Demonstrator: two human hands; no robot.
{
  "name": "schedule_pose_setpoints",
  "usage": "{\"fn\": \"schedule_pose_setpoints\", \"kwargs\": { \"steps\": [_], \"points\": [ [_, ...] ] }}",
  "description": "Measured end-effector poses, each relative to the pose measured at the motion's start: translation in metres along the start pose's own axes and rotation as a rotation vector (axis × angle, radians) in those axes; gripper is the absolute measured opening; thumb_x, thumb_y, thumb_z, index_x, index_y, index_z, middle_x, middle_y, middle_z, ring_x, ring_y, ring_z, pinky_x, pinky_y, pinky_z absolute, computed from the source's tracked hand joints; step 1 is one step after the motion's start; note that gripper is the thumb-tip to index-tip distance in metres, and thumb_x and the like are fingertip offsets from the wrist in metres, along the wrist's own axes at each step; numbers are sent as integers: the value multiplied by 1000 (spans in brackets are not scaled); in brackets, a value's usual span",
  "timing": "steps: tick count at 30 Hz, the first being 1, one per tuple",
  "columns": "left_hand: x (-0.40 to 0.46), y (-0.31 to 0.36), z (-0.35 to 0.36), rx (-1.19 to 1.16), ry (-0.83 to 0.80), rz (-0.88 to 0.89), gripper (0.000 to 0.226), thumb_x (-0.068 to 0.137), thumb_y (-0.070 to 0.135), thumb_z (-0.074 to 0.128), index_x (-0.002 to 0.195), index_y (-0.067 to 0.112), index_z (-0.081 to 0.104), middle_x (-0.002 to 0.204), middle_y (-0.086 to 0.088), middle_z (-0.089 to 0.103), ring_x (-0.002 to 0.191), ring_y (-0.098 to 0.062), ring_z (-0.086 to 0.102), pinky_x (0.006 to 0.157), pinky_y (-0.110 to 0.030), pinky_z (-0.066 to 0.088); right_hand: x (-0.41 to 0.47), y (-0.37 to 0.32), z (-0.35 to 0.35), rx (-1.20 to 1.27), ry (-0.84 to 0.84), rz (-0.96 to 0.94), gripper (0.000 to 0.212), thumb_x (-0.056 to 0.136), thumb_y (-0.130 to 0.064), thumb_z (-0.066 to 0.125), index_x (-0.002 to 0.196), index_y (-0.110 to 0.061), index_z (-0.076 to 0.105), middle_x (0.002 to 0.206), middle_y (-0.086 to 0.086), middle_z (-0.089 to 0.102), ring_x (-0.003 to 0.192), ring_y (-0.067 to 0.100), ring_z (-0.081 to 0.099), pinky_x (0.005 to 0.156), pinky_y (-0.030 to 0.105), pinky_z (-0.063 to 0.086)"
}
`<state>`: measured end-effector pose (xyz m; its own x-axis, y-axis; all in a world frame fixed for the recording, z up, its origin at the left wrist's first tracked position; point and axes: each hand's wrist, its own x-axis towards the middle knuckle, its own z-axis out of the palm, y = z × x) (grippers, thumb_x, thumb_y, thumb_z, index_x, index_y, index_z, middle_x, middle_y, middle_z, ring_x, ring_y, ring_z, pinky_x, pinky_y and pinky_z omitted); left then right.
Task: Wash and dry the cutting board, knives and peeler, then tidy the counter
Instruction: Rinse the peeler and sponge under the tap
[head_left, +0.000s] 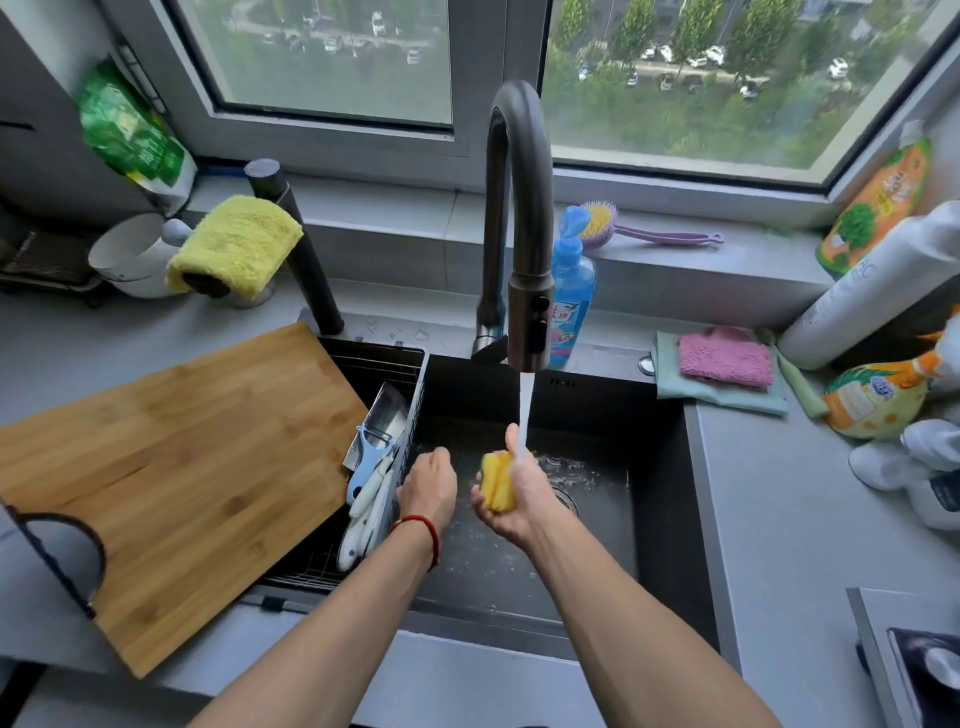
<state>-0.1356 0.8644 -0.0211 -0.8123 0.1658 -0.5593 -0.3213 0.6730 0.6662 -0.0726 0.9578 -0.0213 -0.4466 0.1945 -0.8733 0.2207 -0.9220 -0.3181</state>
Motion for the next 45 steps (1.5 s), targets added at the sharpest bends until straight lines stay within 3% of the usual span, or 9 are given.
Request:
{"fn": "schedule_pose_setpoints", "kwargs": {
  "steps": [4,12,17,22,25,29,34,39,45],
  "points": [
    [-16,-11,5,-46,34,-47,40,98,26,35,113,-3,58,119,-28,60,116,-44,54,100,-50,43,11,1,5,87,174,-25,58,100,-62,42,67,-15,49,54,2,44,39,14,36,34,14,23],
    [-31,-20,17,-126,8,-69,28,101,27,38,110,10,58,103,-15,63,102,-36,59,91,-45,52,9,-41,-35,-122,363,-126,29,87,-6,34,69,-25,21,55,-4,19,34,10,14,37,11,13],
    [-37,-22,28,-107,-11,-71,23,100,26,40,106,14,59,98,-7,62,96,-29,59,94,-50,55,-2,-62,-60,-225,235,-251,29,90,-15,37,63,-24,32,50,-7,23,38,9,13,36,13,11],
    [-40,-19,31,-70,-33,-47,18,96,25,44,94,13,57,98,-14,66,99,-33,62,92,-49,56,-8,-90,-95,0,-66,-268,40,100,-44,57,80,-10,63,74,11,54,57,17,49,44,28,46],
    [-38,-18,36,-45,-63,-37,16,94,27,48,93,16,59,93,-7,66,98,-30,63,92,-48,57,-4,-97,-118,-314,87,-135,41,97,-43,65,122,-10,63,115,22,62,87,33,65,72,53,61],
    [-35,-18,45,-45,-73,-74,13,89,24,53,96,19,63,86,-2,64,76,-20,59,72,-41,64,2,-104,-132,-289,166,-137,31,92,-35,72,107,-14,55,118,20,57,93,37,64,65,59,60],
    [-27,-17,50,-73,-67,-113,13,87,21,52,96,19,61,85,-5,61,76,-22,58,58,-32,57,7,-130,-121,-783,420,-519,34,92,-44,64,105,-13,67,118,18,66,106,36,62,95,52,54],
    [-17,-16,49,-73,-29,-115,10,88,20,53,95,20,60,88,-5,63,80,-21,59,60,-32,56,17,-191,-84,-1145,371,-1046,36,89,-39,69,114,-14,65,114,11,54,99,22,58,88,27,44],
    [-3,-29,48,-81,35,-128,9,88,19,56,96,20,61,85,-4,60,76,-21,58,63,-34,57,57,-248,-78,-1881,276,-1161,64,86,-67,64,137,-30,55,147,10,42,138,29,35,119,61,26]
  ]
}}
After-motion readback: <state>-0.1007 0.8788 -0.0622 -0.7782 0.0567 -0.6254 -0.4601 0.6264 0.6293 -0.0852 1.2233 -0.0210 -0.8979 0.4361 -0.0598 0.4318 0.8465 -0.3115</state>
